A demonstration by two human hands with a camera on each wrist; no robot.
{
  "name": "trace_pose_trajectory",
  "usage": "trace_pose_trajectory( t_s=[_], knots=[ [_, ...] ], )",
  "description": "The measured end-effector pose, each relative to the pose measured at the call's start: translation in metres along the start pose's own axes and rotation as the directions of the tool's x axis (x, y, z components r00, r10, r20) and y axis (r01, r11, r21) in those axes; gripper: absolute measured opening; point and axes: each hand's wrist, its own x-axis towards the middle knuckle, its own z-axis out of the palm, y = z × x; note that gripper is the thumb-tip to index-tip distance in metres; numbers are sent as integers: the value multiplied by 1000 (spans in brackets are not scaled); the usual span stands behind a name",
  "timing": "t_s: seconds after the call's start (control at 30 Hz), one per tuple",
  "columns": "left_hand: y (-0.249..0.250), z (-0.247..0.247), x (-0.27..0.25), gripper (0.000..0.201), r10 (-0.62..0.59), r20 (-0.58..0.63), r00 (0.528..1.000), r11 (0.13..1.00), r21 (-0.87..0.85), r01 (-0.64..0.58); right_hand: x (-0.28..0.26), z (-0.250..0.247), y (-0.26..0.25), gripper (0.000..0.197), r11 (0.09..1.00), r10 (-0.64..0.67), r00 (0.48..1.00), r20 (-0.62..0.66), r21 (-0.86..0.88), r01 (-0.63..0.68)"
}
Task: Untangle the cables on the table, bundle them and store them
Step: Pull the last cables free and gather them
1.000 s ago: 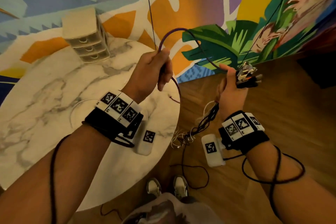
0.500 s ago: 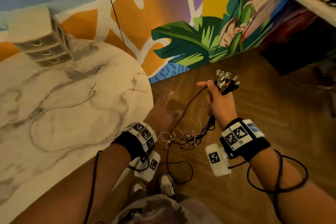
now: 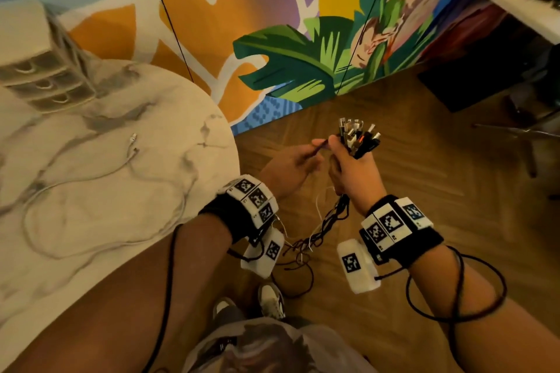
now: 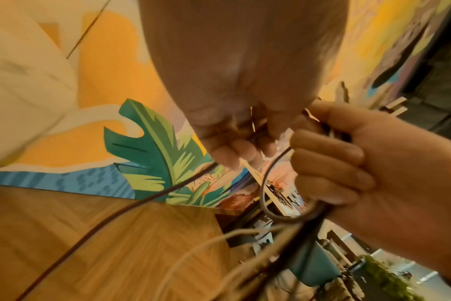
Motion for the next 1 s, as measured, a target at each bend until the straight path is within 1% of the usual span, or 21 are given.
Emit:
trace_pose_trajectory(
  t_s=[0.07, 0.1, 0.13, 0.17, 0.2, 0.23, 0.27, 0.3, 0.33, 0.37, 0.4, 0.43, 0.47, 0.53, 0.6, 0.67, 0.73, 0.8, 0.87, 0.93, 1.0],
  knots=[
    [-10, -16, -2, 20, -42, -27, 999, 999, 24, 42, 1, -5, -1, 37, 1000, -11, 998, -56, -14, 11],
    [-27, -26, -3, 22, -85, -61, 994, 988, 121, 92, 0, -9, -4, 40, 1000, -8, 996, -90, -1, 8],
    [-43, -35, -6, 21, -184, -75, 980, 936, 290, 198, 1, -13, -5, 44, 1000, -15, 993, -118, 6, 16],
    [-61, -40, -11, 20, -318, -80, 945, 818, 481, 316, 2, -17, -5, 46, 999, -32, 990, -137, -3, 32],
    [-74, -43, -18, 26, -465, -75, 882, 670, 621, 407, 2, -19, -6, 50, 999, -48, 989, -142, -17, 46],
    [-83, -43, -22, 39, -574, -65, 816, 558, 699, 448, 2, -19, -7, 53, 998, -55, 989, -140, -18, 53],
    [-82, -41, -24, 50, -600, -46, 799, 538, 716, 445, 1, -18, -9, 55, 999, -51, 990, -135, 0, 51],
    [-73, -35, -23, 56, -547, -9, 837, 614, 675, 409, 0, -16, -10, 56, 999, -39, 991, -129, 21, 42],
    [-56, -30, -23, 56, -423, 39, 905, 750, 575, 326, -2, -13, -13, 55, 999, -34, 992, -123, 35, 39],
    [-38, -23, -20, 53, -261, 97, 960, 870, 455, 191, -3, -9, -16, 55, 998, -42, 992, -115, 39, 47],
    [-17, -16, -17, 47, -100, 154, 983, 947, 317, 47, -5, -5, -20, 53, 998, -59, 993, -104, 31, 63],
    [2, -10, -13, 41, -12, 204, 979, 981, 190, -27, -6, -2, -25, 51, 996, -80, 992, -96, 21, 83],
    [25, -5, -12, 35, 3, 243, 970, 996, 83, -24, -7, 0, -30, 49, 994, -102, 991, -90, 23, 104],
    [52, 0, -6, 34, 16, 294, 956, 998, -64, 3, -6, 3, -43, 42, 984, -162, 985, -65, 61, 166],
    [69, 4, -2, 34, 19, 280, 960, 1000, 3, -21, -5, 4, -55, 29, 969, -242, 970, -11, 53, 242],
    [75, 10, 1, 19, 42, 239, 970, 999, 7, -45, -5, 4, -63, 24, 960, -281, 959, 37, 12, 280],
    [85, 14, -1, 8, 1, 180, 984, 981, -193, 34, -4, 0, -62, 34, 967, -254, 965, 58, 31, 253],
    [88, 15, 1, 5, -72, 94, 993, 935, -340, 100, -4, -3, -57, 50, 985, -167, 977, 135, 55, 161],
    [92, 10, 1, 20, -165, 5, 986, 899, -411, 152, -4, -1, -45, 60, 996, -83, 957, 278, 36, 76],
    [97, 1, 1, 36, -170, -31, 985, 867, -480, 134, -4, 4, -31, 48, 995, -104, 906, 411, 44, 94],
    [101, -8, 3, 51, -113, -5, 994, 836, -541, 93, -4, 12, -16, 32, 993, -109, 891, 440, 94, 75]
  ],
)
